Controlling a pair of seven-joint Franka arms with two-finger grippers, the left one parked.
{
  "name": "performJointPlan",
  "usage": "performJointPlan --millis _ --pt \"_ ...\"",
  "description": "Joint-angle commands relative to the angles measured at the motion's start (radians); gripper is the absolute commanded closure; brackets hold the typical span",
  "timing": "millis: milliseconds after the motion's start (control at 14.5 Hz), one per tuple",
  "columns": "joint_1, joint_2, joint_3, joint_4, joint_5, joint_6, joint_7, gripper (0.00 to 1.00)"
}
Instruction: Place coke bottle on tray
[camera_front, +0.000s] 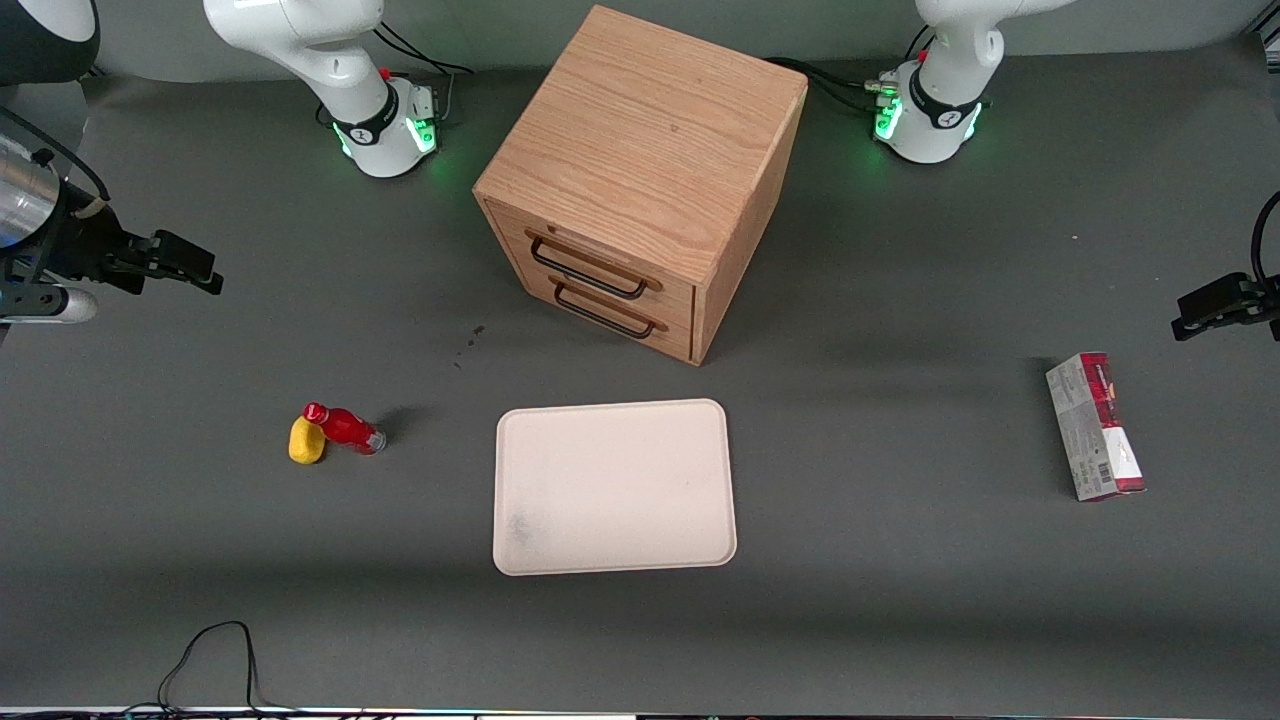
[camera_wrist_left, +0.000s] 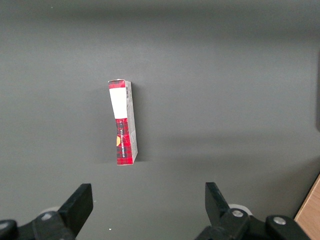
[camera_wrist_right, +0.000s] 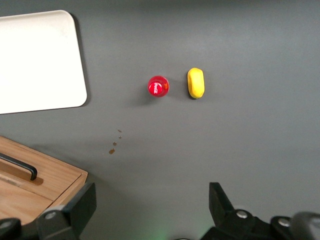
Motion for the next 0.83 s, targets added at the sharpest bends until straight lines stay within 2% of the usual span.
performJointPlan --millis 0,759 --pt "-0.019 0.025 0.005 0.061 0.004 -0.066 -0.029 0.0" --pt "-0.013 0.028 0.005 0.075 -0.003 -0.09 -0.021 0.0"
